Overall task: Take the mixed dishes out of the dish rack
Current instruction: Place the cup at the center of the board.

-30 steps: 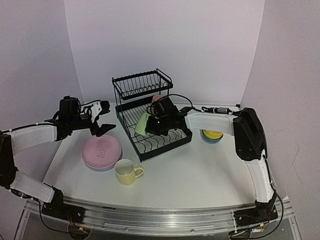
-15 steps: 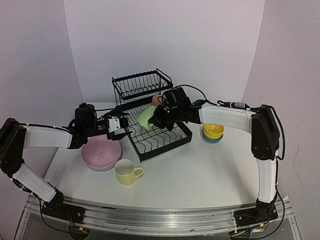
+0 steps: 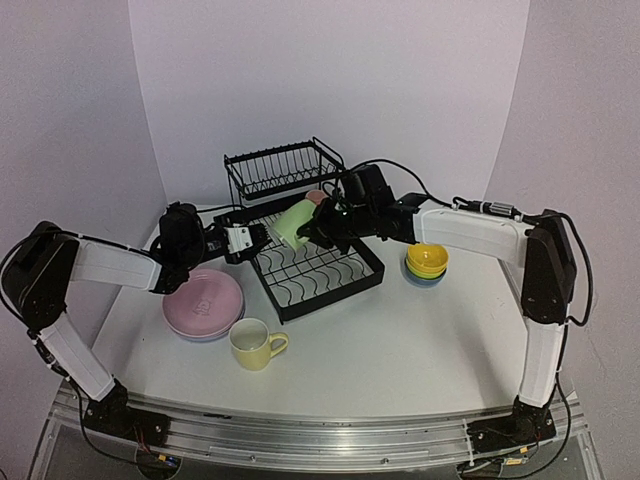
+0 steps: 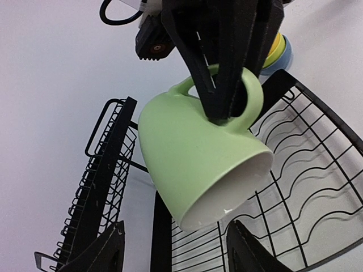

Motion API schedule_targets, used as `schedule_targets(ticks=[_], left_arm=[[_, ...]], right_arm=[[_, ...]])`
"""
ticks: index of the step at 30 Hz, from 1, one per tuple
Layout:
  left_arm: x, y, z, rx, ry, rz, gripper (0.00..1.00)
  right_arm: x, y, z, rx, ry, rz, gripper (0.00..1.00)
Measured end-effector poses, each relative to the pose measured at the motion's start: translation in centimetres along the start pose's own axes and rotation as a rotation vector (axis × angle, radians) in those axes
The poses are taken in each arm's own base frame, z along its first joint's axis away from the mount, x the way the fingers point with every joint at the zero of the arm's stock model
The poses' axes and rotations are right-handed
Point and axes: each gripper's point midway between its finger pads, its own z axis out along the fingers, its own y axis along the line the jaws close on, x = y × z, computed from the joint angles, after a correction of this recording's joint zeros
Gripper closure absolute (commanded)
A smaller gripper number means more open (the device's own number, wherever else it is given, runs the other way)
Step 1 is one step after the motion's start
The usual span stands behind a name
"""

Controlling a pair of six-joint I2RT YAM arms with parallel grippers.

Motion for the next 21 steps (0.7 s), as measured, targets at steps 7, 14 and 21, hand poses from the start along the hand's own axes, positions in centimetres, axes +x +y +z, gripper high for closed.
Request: schedule_targets(ticks=[7, 14, 21], left_arm=[[0.4, 0.9, 1.5, -0.033, -0.003, 0.048, 0.45], [0.7, 1.6, 2.3, -0.055, 0.0, 0.115, 0.63], [0.6, 1.5, 2.8, -0.055, -0.015, 0.134, 1.0]], right_arm=[[0.4, 0.1, 0.0, -0.006, 0.017, -0.009, 1.0], [0.6, 0.6, -0.2, -0.016, 0.023, -0.029, 1.0], [0.3, 0.8, -0.3, -0.027, 0.014, -0.022, 1.0]])
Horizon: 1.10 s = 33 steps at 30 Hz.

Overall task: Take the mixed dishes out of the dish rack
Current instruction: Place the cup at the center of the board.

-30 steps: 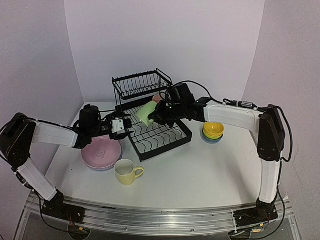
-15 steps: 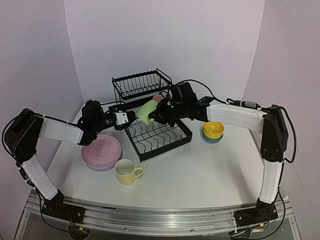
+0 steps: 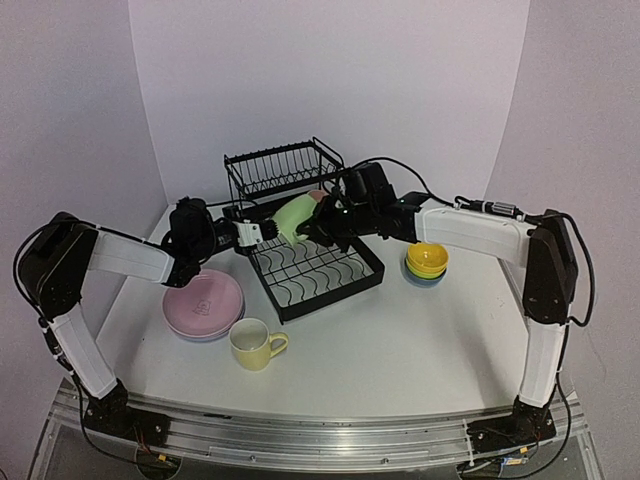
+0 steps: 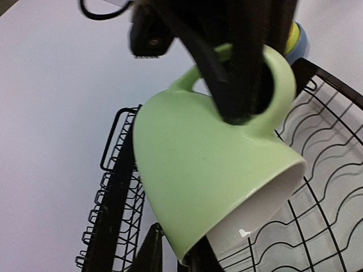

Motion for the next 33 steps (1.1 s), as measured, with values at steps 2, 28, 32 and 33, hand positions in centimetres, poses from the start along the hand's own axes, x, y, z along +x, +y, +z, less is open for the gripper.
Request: schedule_targets(ticks=[2, 28, 32, 33], left_arm=[[-0.6, 1.3, 0.0, -0.047, -0.02, 0.021, 1.0], [-1.0, -1.0, -1.2, 0.139, -0.005, -0.131, 1.0], [-0.9, -1.2, -1.0, 0.176, 0.016, -0.183, 1.0], [-0.8, -1.3, -1.0, 0.187, 0.022, -0.193, 1.0]], right_arm=[[-0.2, 0.2, -0.1, -0.014, 0.005, 0.036, 1.0], [1.6, -1.8, 0.4, 0.003, 0.089, 0.174, 0.63], [1.2, -1.8, 0.4, 0.0, 0.082, 0.175, 0.33], [1.1, -1.8, 0.4, -0.002, 0.079, 0.172, 0.2]])
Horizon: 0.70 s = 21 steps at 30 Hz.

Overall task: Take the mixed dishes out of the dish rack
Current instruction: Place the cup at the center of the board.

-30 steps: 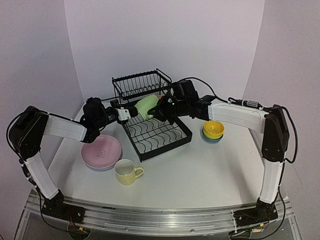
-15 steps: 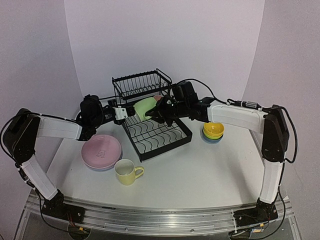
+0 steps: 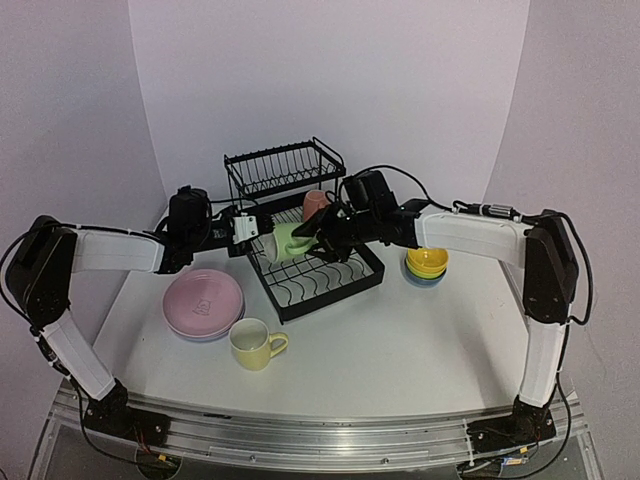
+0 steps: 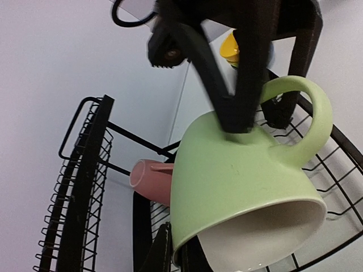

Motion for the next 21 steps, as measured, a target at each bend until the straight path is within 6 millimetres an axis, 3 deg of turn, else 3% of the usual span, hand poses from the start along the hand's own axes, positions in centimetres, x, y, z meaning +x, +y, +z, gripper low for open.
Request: schedule_targets(ticks=[3, 10, 21], left_arm=[[0.4, -0.9, 0.1, 0.064, 0.036, -0.066, 1.0], [0.5, -1.3, 0.1, 0.161, 0.116, -0.205, 1.0], [-0.5, 2.0, -1.4, 0.188, 0.267, -0.415, 1.0]], right_arm=[[-0.7, 0.1, -0.2, -0.01, -0.016, 0.001, 0.13], [-2.4, 0.4, -1.5, -0.008, -0.072, -0.04, 0.09], [-3.2, 1.4, -4.5, 0.036, -0.143, -0.191, 0.07]])
